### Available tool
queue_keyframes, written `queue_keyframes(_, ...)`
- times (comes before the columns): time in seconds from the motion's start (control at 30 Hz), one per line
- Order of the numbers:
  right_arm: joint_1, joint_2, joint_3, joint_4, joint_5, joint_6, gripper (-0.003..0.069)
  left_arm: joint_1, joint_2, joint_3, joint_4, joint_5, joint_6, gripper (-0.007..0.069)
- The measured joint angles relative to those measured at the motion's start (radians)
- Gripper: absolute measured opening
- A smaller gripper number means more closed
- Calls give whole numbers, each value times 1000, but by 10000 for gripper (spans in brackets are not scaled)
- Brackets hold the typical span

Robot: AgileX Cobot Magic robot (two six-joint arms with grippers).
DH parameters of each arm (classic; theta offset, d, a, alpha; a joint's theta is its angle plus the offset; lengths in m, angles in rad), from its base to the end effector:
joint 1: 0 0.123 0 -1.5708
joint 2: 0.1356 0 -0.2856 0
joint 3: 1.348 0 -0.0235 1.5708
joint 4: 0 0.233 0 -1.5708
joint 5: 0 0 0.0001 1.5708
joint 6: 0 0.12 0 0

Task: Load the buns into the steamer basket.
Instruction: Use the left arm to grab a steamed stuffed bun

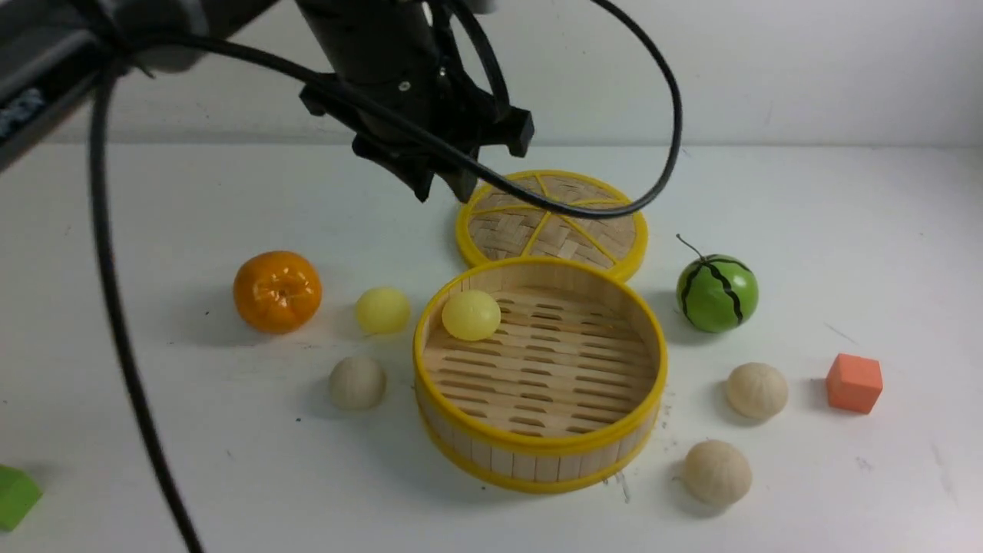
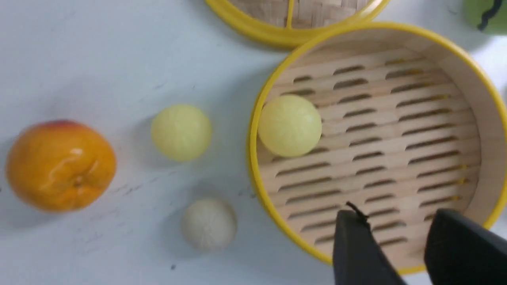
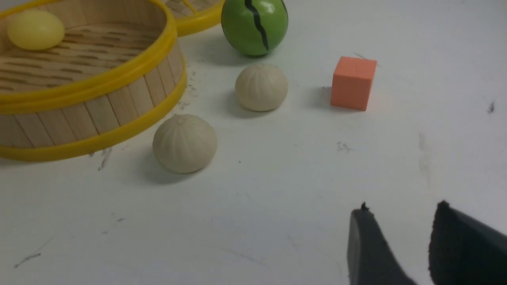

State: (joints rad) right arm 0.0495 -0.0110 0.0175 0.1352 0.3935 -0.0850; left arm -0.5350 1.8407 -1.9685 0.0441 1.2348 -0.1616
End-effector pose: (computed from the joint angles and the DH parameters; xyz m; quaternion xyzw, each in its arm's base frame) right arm 0.0607 0.0092 0.1641 -0.0191 0.8073 0.0472 0.5879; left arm 0.3449 -0.1986 0.3559 0.1799 0.9451 -0.0721 0.2631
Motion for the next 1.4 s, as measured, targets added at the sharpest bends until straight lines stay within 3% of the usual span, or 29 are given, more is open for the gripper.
queue_keyframes(0.1, 0, 0, 0, 0, 0, 0, 241, 0, -65, 174, 8, 0, 0, 131)
queue_keyframes(0.2, 0, 0, 0, 0, 0, -1, 241, 0, -63, 304, 18, -4, 0, 107)
queue_keyframes(0.37, 0, 0, 0, 0, 0, -2, 241, 23, -2, 362, 2, -43, 0, 122)
queue_keyframes(0.63, 0, 0, 0, 0, 0, -2, 241, 156, 116, 367, -29, -140, 0, 216)
queue_keyframes(1.4, 0, 0, 0, 0, 0, -2, 241, 159, 208, 367, 34, -306, 6, 245)
